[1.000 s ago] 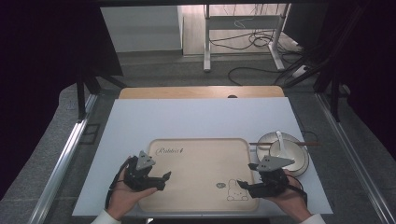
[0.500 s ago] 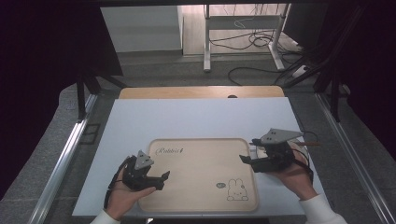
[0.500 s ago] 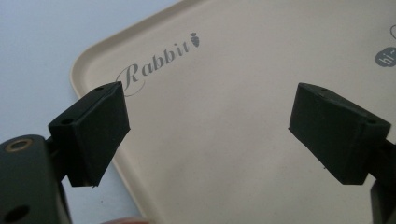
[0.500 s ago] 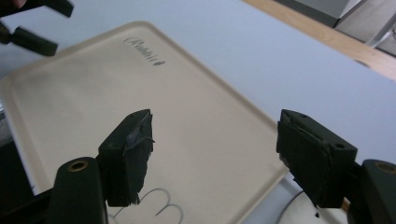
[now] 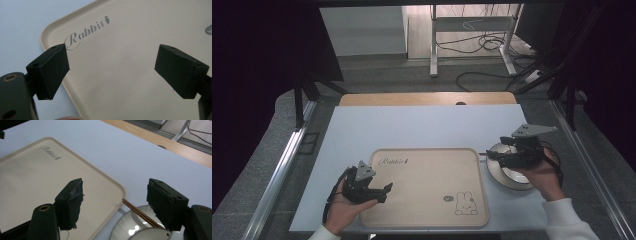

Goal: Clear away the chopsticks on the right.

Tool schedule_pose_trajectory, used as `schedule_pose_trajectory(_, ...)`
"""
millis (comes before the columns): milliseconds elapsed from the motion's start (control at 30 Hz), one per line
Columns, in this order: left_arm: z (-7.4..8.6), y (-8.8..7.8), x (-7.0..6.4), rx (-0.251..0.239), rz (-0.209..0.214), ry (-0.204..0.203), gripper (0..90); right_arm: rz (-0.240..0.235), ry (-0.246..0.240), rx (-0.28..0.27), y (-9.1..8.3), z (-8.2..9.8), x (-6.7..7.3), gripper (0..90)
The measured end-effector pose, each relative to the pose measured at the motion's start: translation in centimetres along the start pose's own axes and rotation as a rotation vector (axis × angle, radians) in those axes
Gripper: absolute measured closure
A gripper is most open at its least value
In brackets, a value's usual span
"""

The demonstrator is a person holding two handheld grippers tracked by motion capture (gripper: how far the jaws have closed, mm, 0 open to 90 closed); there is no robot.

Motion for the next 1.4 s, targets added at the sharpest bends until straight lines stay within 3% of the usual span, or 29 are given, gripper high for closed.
schedule_pose_trajectory(367, 0.1, 0.2, 0.0, 0.01, 0.001, 0.0, 12.2, 0.081, 0.101, -0.015, -2.6, 1.6, -5.3, 33.0)
schedule_pose_trajectory(400, 0.1, 0.2, 0.0, 0.01, 0.001, 0.0, 12.2, 0.081, 0.101, -0.015, -2.6, 1.6, -5.3, 33.0)
schedule_pose_trajectory(433, 0.1, 0.2, -0.1, 0.011, 0.001, 0.002, 12.2, 0.105, 0.122, -0.015, -3.1, 2.1, -6.4, 33.5)
schedule_pose_trajectory(500, 0.1, 0.2, -0.1, 0.011, 0.001, 0.002, 12.2, 0.114, 0.127, -0.013, -3.2, 2.3, -6.8, 33.6)
schedule_pose_trajectory(533, 0.1, 0.1, 0.0, 0.011, 0.001, 0.003, 12.2, 0.136, 0.152, -0.009, -3.5, 2.9, -7.8, 33.7)
schedule_pose_trajectory(800, 0.1, 0.2, -0.1, 0.013, 0.002, 0.004, 12.2, 0.209, 0.232, 0.045, -3.8, 5.7, -11.0, 35.0)
schedule_pose_trajectory(867, 0.1, 0.2, -0.1, 0.013, 0.0, 0.005, 12.1, 0.227, 0.264, 0.077, -3.6, 6.8, -12.3, 36.5)
schedule_pose_trajectory(1067, 0.1, 0.3, 0.1, 0.015, -0.003, 0.0, 12.1, 0.256, 0.302, 0.152, -2.1, 8.3, -14.3, 39.6)
schedule_pose_trajectory(1400, 0.2, 0.2, 0.0, 0.016, -0.005, 0.01, 12.1, 0.272, 0.311, 0.219, -0.1, 8.6, -16.0, 45.8)
Point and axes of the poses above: each handheld gripper's, and its own axes: y roughly forward along the jaws, z roughly out of its underside, x roughly to its left, the point moved 7 cm from there along y, roughly forward along the jaws, and after that the axes turned 9 degrees about x, right-handed, at the moved point
